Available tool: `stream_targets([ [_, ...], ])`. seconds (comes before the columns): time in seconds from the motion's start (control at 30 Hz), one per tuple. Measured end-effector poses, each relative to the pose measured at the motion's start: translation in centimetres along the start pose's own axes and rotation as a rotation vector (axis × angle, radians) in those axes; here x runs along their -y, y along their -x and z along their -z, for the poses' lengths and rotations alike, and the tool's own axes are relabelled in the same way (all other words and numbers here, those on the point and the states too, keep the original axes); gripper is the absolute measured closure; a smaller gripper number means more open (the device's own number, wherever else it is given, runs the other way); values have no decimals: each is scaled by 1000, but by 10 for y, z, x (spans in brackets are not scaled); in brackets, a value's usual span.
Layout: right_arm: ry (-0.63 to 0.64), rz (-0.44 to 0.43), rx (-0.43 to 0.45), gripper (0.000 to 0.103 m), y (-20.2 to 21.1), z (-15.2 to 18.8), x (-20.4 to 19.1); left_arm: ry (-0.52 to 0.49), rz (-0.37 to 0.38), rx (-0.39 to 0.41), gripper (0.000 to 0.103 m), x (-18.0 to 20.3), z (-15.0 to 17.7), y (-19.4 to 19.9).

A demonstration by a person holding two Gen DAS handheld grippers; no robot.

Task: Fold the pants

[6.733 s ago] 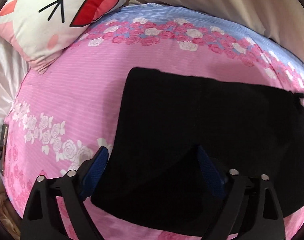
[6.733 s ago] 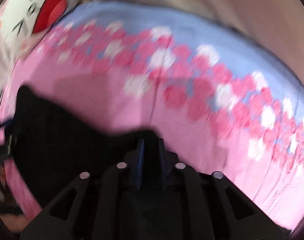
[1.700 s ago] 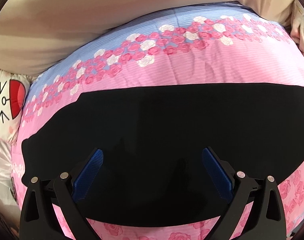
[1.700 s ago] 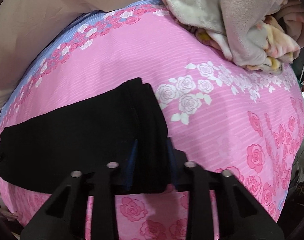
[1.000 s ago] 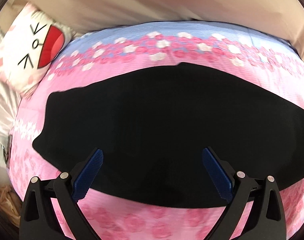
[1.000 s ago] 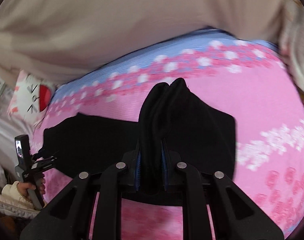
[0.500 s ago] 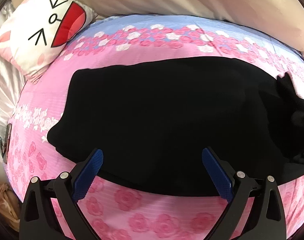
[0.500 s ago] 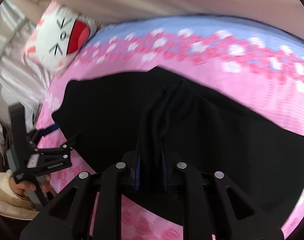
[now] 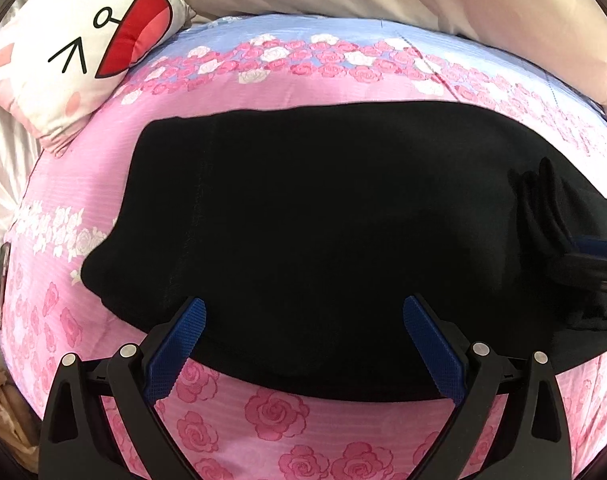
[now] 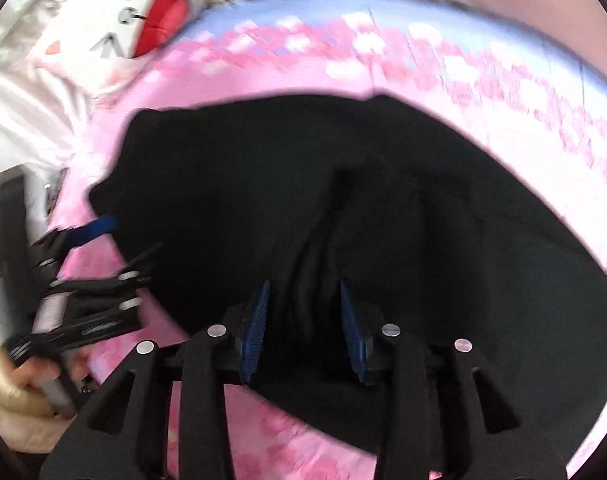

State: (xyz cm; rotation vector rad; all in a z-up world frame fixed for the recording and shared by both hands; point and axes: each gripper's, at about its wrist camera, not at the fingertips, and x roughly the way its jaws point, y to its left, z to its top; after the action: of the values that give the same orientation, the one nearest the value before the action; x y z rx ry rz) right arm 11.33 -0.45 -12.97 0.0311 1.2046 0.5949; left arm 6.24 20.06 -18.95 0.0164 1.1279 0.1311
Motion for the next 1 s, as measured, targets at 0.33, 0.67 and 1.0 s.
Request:
stream_targets([
  [0.33,-55,117,-119,85,-19,43,47,11,-42,-16,5,-2,-2,-8],
  [0.67,-13,58,-39,53,-15,11,6,39,-56,-13,5,-5,1,5],
  [1.0,94,136,-73,88,-46,0,-26,49,-46,-7,5,-6,7,9],
])
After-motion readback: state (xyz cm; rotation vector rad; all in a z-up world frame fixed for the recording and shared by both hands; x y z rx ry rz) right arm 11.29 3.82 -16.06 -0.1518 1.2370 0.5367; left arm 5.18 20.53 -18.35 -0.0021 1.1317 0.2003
